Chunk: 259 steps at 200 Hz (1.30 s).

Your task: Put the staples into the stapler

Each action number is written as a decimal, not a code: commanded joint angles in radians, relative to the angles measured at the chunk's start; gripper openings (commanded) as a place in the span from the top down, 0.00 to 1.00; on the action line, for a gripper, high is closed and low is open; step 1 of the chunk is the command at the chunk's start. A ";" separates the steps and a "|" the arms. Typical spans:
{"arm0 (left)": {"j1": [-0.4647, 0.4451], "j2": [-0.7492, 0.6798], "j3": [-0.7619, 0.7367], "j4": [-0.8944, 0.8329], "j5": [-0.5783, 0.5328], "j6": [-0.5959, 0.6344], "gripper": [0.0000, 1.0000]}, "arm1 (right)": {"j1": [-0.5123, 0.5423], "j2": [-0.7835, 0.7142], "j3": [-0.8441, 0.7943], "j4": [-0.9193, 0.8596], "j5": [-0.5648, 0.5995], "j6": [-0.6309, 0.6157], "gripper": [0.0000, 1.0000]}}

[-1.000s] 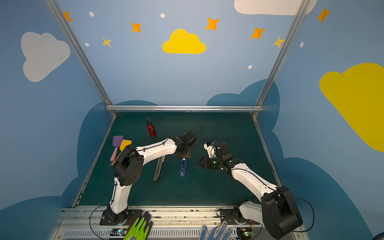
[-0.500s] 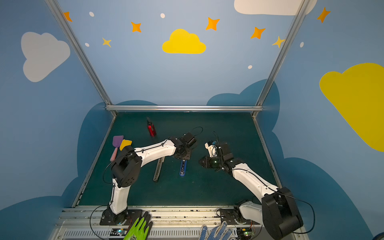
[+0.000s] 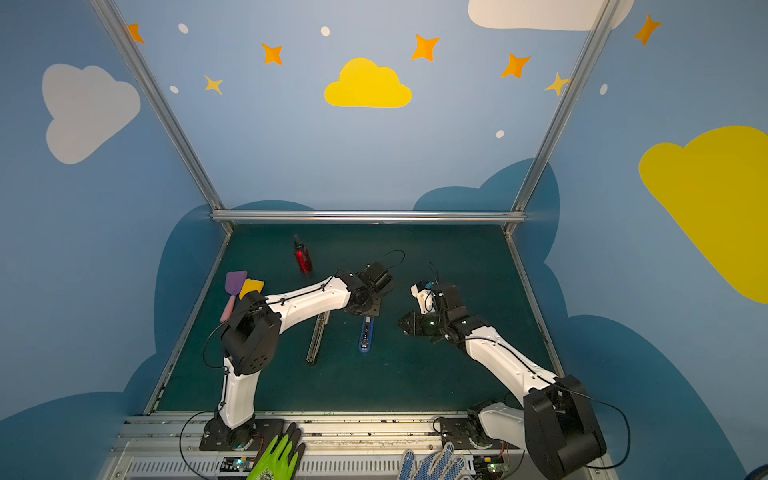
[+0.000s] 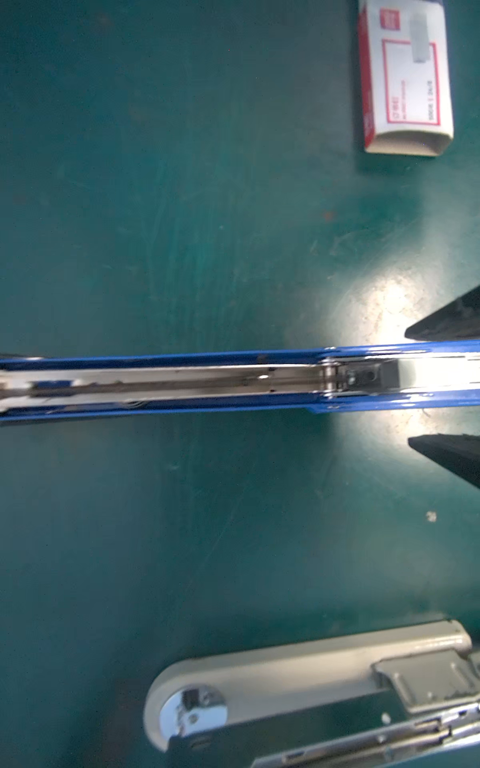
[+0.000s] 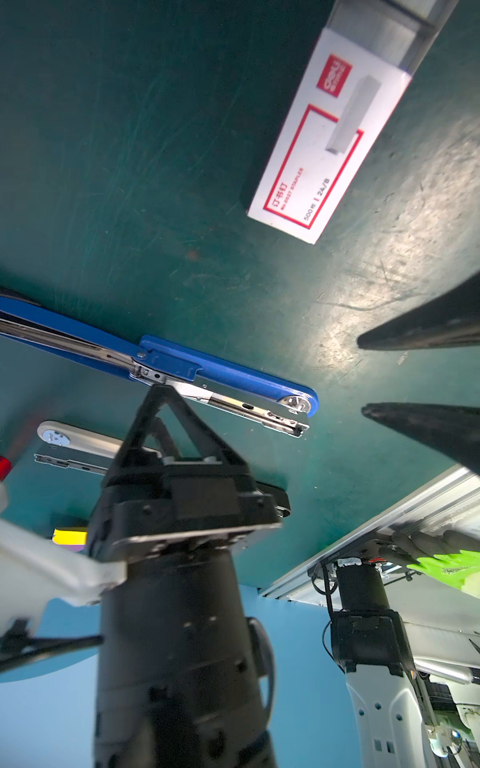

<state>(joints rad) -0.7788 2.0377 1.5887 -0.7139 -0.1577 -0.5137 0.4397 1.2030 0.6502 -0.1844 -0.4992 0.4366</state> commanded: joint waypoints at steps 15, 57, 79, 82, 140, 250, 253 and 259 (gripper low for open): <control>0.045 0.015 0.042 -0.018 0.028 -0.005 0.63 | -0.006 -0.023 -0.009 -0.013 -0.022 -0.012 0.76; 0.051 0.063 0.091 -0.025 0.052 0.010 0.63 | -0.007 -0.023 -0.015 -0.007 -0.022 -0.009 0.76; 0.052 0.092 0.115 -0.044 0.056 0.013 0.63 | -0.008 -0.023 -0.015 -0.003 -0.021 -0.009 0.76; 0.052 0.094 0.115 -0.045 0.056 0.013 0.63 | -0.009 -0.022 -0.016 -0.004 -0.021 -0.007 0.76; 0.050 0.089 0.072 -0.033 0.042 -0.003 0.66 | -0.013 -0.019 -0.020 -0.001 -0.024 -0.008 0.76; 0.041 0.082 0.033 -0.030 0.037 -0.006 0.68 | -0.015 -0.033 -0.026 -0.002 -0.023 -0.003 0.76; 0.041 0.081 0.031 -0.030 0.037 -0.006 0.69 | -0.015 -0.033 -0.026 -0.001 -0.022 -0.003 0.76; 0.040 0.079 0.027 -0.029 0.038 -0.008 0.69 | -0.016 -0.029 -0.026 -0.001 -0.022 -0.003 0.76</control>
<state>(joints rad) -0.7322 2.1246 1.6470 -0.7136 -0.1101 -0.5129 0.4286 1.1938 0.6373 -0.1837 -0.5167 0.4370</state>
